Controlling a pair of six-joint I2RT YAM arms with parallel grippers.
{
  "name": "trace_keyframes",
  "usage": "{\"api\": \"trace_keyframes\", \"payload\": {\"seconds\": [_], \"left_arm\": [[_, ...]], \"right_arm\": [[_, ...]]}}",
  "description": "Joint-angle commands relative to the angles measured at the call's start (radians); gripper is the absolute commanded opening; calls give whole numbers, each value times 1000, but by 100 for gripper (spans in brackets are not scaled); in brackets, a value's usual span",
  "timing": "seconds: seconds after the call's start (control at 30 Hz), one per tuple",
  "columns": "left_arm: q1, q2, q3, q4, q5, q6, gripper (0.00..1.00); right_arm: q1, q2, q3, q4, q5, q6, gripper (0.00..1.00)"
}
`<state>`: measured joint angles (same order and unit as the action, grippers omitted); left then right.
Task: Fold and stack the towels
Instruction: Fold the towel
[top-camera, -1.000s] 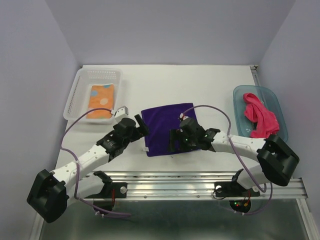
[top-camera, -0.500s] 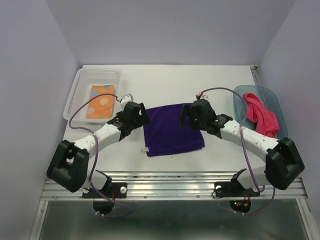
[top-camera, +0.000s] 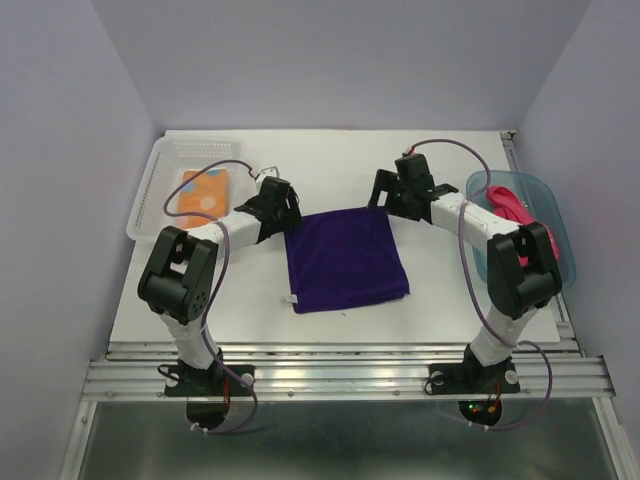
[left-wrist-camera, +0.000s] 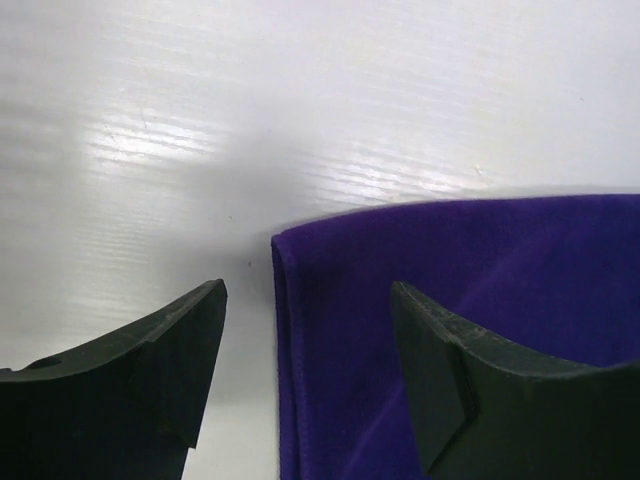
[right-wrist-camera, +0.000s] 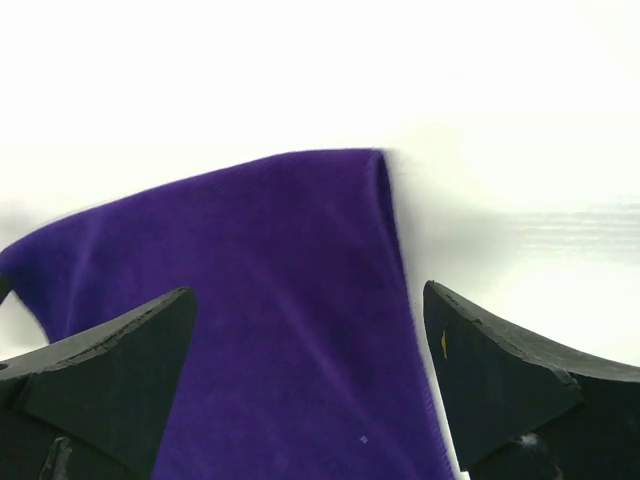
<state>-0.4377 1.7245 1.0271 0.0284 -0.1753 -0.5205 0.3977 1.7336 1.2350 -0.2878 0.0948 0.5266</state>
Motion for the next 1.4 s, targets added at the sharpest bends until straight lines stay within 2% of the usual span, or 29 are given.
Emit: {"api": "trace_keyframes", "payload": {"seconds": [0.0,0.13,0.17,0.43,0.5,0.57,0.7,0.93,1.03,1.17,1.37], "left_arm": [[16,38,63,-13,-4,31,76],[27,85,94,-16,-4,22,58],[28,93,103,-16,-3,23,58],[31,130,103,-19,-3,30,34],[33,139,108,-21,0,33,20],[34,150,111,-21,11,34,0],[34,155,107,-13,17,40,0],[34,99,70,28,4,48,0],[34,87,70,31,7,51,0],[34,80,62,38,19,53,0],[34,78,59,44,31,54,0]], "right_arm": [[-43,49,70,30,-52,-36,100],[-68,81,60,45,-78,-36,100],[-74,90,60,50,-82,-34,100],[-120,147,86,62,-90,-43,100],[-125,170,104,76,-89,-57,98],[-129,201,126,79,-116,-88,95],[-132,248,190,59,-141,-119,85],[-132,268,188,96,-233,-123,53],[-134,267,181,104,-251,-116,44],[-132,270,152,105,-251,-103,36],[-134,284,143,101,-283,-76,35]]}}
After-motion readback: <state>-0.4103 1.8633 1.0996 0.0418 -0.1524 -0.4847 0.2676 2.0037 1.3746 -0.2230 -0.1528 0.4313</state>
